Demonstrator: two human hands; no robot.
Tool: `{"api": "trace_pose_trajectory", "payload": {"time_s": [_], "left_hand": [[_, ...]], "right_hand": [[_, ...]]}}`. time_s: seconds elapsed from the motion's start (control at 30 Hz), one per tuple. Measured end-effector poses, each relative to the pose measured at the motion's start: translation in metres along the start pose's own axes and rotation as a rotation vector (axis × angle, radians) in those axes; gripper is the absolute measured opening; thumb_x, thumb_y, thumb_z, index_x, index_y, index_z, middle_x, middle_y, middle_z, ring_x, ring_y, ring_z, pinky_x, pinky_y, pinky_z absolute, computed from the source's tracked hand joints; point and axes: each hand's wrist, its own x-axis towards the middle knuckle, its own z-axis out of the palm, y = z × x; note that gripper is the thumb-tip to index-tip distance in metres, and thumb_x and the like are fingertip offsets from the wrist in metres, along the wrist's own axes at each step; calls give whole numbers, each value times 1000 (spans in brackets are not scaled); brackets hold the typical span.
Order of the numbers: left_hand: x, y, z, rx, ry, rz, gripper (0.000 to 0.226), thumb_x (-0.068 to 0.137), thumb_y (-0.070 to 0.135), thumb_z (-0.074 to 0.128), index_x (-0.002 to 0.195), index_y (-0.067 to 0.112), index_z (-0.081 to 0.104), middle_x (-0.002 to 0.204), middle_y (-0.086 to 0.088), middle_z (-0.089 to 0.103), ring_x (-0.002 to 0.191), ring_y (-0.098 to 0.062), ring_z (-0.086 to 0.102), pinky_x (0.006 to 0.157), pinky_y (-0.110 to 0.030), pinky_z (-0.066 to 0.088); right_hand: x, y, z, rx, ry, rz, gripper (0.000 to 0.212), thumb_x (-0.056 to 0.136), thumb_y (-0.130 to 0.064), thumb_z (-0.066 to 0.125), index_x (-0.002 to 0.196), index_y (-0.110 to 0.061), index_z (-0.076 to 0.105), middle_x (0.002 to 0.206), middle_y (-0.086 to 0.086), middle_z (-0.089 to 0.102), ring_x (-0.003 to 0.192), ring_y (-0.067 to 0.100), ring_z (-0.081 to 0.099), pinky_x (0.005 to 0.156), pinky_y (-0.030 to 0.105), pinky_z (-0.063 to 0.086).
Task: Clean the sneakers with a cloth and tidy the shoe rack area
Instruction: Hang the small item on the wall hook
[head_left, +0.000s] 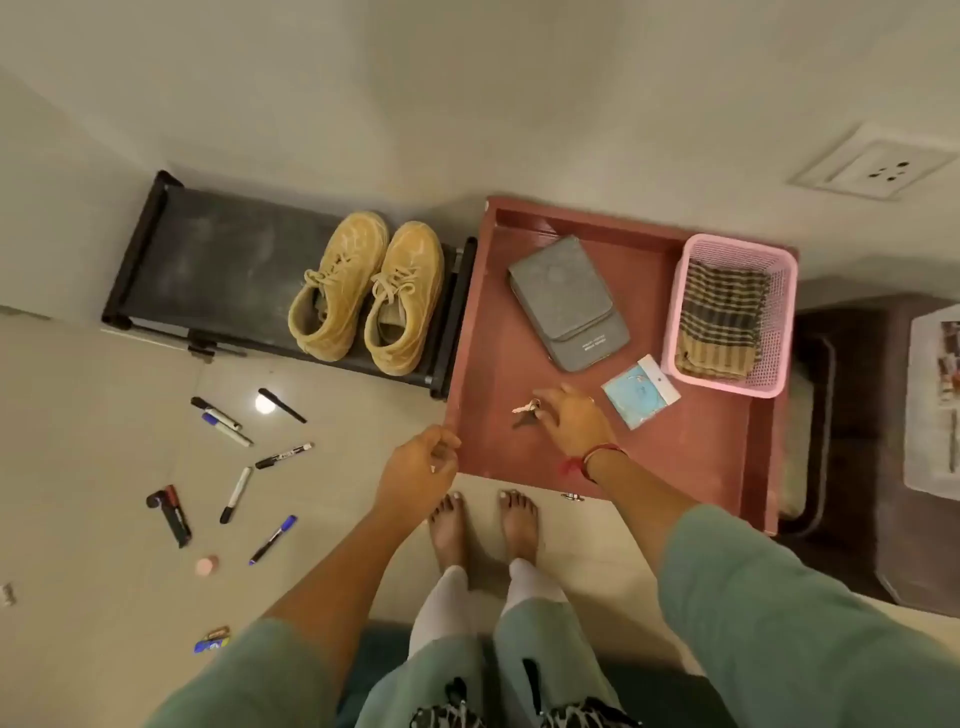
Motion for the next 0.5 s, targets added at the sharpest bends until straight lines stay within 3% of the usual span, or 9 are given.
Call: {"api": "trace_pose_trajectory", "payload": {"time_s": [0.13, 0.3, 0.5], "left_hand": [[-1, -13, 6, -2, 34, -45, 13, 91, 14, 58, 100, 23, 62, 94, 7, 66, 87, -7, 62, 77, -23, 52], [8, -19, 2, -28, 46, -51, 15, 89, 14, 57, 97, 27, 61, 87, 8, 68, 83, -7, 64, 77, -27, 54], [1, 3, -26, -38, 105, -2, 18, 89, 9, 54, 95, 24, 62, 82, 11, 62, 80, -5, 59, 69, -18, 47]], "right_hand": [[10, 0, 7, -89, -52, -30, 30, 93, -18, 48, 122, -17, 58, 123, 8, 55, 105, 34, 56, 90, 39, 45], [20, -2, 5, -169, -47, -56, 18, 91, -13, 47, 94, -9, 65, 99, 8, 58, 86, 31, 59, 76, 39, 47], [-1, -17, -12, -162, 47, -108, 12, 88, -9, 51, 88, -10, 63, 92, 6, 59, 78, 29, 59, 73, 35, 46]]}}
